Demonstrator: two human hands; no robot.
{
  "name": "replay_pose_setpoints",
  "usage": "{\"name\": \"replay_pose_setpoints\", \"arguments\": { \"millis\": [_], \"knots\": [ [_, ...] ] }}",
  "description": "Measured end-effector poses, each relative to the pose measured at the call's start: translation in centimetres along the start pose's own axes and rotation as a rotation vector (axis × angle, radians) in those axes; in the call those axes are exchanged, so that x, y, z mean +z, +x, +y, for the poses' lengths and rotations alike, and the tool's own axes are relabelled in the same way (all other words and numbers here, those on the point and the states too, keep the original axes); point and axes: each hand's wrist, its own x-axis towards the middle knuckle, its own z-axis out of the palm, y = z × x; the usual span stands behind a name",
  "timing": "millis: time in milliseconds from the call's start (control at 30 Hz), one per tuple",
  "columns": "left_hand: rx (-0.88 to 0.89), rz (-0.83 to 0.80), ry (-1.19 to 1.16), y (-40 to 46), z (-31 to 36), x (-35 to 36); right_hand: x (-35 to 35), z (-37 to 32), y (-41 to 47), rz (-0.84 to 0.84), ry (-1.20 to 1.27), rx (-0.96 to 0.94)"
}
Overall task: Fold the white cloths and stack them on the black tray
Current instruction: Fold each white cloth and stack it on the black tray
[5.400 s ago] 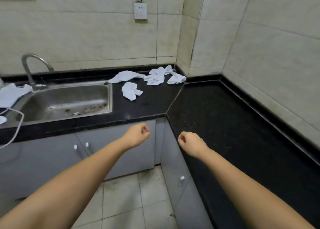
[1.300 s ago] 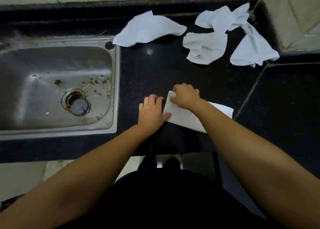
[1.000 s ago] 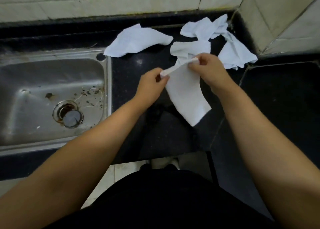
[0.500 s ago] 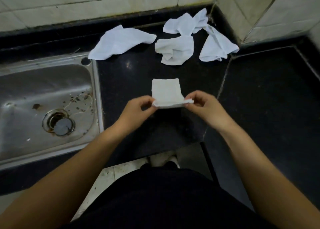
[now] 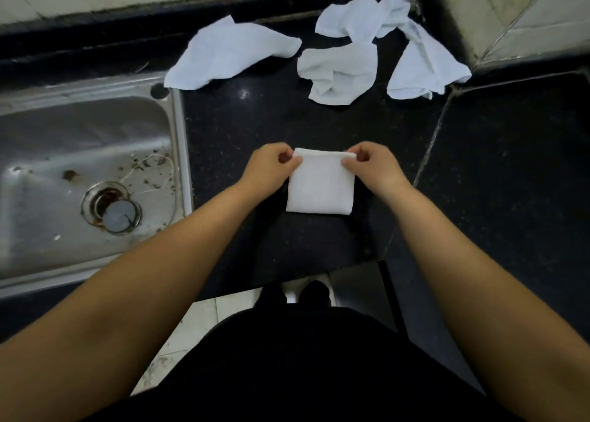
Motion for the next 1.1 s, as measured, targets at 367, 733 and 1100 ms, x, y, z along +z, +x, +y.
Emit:
{"name": "replay_pose_setpoints", "arguments": {
  "millis": [367, 733, 1100],
  "knots": [
    [-0.139, 0.222, 0.318, -0.2, -0.9, 2.6, 2.0, 0.8, 0.4, 0.077, -0.437, 0.120],
    [-0.220, 0.047, 0.134, -0.4, 1.4, 3.1, 2.3, -0.4, 0.5, -0.142, -0.231, 0.230],
    [-0.302, -0.382, -0.739, -2.3, 5.1, 1.4, -2.6, 1.8, -6.7, 0.001, 0.817, 0.360]
  ]
}}
